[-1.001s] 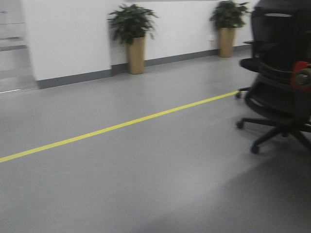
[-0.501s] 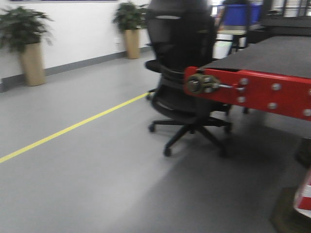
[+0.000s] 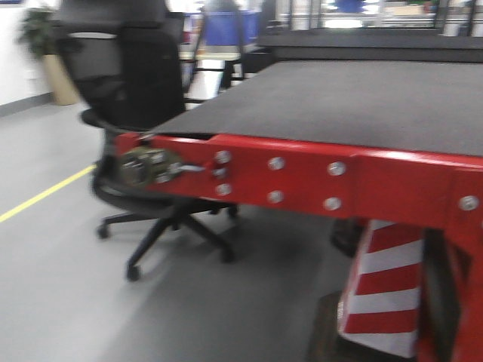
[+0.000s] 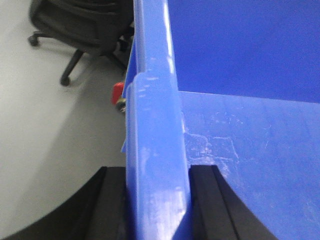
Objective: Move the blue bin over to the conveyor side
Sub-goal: 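Hold the blue bin while driving to the red-framed conveyor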
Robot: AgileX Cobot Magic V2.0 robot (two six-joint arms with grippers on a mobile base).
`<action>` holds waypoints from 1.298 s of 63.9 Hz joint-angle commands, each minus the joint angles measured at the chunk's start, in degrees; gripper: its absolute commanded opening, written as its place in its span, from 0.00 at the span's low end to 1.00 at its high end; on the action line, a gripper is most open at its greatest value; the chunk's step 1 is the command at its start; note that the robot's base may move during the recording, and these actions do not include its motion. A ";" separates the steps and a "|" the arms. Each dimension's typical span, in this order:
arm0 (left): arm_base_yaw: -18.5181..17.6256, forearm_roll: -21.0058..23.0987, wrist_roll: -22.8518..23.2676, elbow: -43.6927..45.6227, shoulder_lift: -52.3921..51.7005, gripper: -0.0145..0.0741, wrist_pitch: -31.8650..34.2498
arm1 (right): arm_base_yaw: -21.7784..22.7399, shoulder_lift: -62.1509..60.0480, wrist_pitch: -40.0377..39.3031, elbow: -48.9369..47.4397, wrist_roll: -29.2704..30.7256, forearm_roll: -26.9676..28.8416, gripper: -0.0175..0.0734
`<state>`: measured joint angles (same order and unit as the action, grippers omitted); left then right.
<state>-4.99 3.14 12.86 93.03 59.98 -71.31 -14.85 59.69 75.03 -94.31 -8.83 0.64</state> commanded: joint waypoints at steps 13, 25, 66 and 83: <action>-0.02 -3.99 -0.57 0.95 -0.95 0.14 5.37 | 0.36 -1.07 -5.07 -0.90 1.19 -4.76 0.10; -0.02 -3.99 -0.57 0.95 -0.84 0.14 5.51 | 0.36 -1.07 -5.07 -0.90 1.19 -4.76 0.10; -0.02 -3.99 -0.57 0.95 -0.84 0.14 8.57 | 0.36 -1.07 -5.07 -0.90 1.19 -4.76 0.10; -0.02 -3.99 -0.57 0.95 -0.84 0.14 10.81 | 0.36 -1.07 -5.07 -0.90 1.19 -4.76 0.10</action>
<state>-5.12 2.91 12.76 93.03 59.98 -67.64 -14.84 59.69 75.03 -94.31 -8.92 0.64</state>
